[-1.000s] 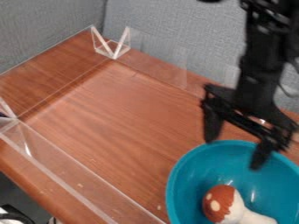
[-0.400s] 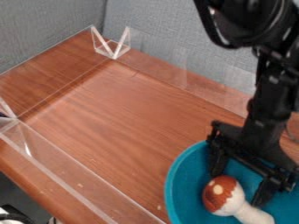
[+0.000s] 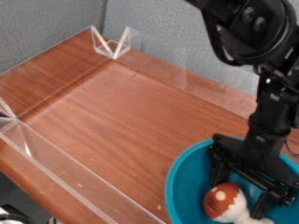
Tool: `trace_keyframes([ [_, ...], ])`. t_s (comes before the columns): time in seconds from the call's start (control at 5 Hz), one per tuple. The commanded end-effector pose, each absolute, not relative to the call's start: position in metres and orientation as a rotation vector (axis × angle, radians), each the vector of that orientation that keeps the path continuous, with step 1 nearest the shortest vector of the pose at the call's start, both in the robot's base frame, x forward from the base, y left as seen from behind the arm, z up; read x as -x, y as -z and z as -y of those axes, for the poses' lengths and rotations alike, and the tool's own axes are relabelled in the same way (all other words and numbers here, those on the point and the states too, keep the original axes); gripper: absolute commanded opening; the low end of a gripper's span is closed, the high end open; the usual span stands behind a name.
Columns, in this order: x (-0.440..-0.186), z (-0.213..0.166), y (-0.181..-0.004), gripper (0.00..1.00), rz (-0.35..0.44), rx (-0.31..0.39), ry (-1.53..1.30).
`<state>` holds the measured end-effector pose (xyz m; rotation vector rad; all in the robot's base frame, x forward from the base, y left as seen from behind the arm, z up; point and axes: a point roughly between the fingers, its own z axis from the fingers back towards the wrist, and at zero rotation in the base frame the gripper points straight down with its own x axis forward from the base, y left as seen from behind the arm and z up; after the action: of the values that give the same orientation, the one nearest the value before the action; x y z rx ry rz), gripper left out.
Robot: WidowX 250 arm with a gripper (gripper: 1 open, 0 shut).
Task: Remove the mushroom from inside the blue bowl and put it on the table
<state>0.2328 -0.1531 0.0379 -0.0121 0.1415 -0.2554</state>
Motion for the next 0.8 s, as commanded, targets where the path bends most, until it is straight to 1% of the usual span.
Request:
trace_keyframes([
  [0.0, -0.235, 0.154, -0.037, 0.00, -0.121, 0.023, 0.266],
  [0.2, -0.235, 0.150, -0.038, 0.00, -0.118, 0.022, 0.265],
  [0.6, -0.235, 0.140, -0.055, 0.00, -0.104, 0.011, 0.266],
])
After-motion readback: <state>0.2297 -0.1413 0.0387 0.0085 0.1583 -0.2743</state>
